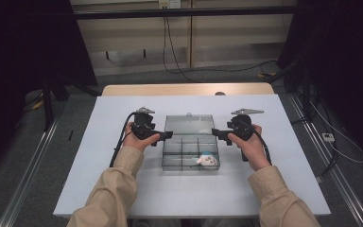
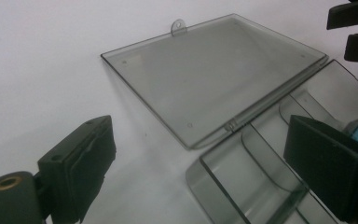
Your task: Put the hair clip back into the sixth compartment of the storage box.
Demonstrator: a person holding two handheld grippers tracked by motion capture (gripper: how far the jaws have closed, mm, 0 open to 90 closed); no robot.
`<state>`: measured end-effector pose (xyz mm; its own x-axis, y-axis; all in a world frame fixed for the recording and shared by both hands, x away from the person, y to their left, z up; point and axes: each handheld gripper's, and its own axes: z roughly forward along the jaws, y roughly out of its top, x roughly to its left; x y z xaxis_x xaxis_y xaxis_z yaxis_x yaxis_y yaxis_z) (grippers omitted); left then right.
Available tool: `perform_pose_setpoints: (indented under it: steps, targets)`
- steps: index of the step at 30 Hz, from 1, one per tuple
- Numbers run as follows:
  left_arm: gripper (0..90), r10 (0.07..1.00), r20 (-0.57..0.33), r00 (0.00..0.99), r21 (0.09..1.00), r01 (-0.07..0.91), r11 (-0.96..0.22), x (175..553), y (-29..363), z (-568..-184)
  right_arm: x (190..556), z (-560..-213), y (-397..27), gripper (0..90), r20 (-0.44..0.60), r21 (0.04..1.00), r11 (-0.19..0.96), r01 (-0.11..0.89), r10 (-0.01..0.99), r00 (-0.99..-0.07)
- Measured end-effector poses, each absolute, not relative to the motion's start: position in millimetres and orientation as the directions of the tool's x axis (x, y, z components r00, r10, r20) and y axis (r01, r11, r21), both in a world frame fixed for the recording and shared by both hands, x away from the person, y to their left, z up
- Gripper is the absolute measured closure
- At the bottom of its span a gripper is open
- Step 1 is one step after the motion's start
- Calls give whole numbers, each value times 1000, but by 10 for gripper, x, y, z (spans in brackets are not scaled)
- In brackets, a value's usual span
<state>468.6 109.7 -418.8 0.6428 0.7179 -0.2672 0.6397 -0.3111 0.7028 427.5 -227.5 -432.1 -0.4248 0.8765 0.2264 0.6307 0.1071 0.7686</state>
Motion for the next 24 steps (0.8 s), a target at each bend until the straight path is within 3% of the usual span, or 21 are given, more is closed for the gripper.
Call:
perform_pose_setpoints:
  steps: [24]
  targets:
    - [141, 756, -315, 573, 653, 709, -265, 5084, 809, -4452, 4681, -4543, -2093, 266, 300, 716, 44, 696, 882, -364]
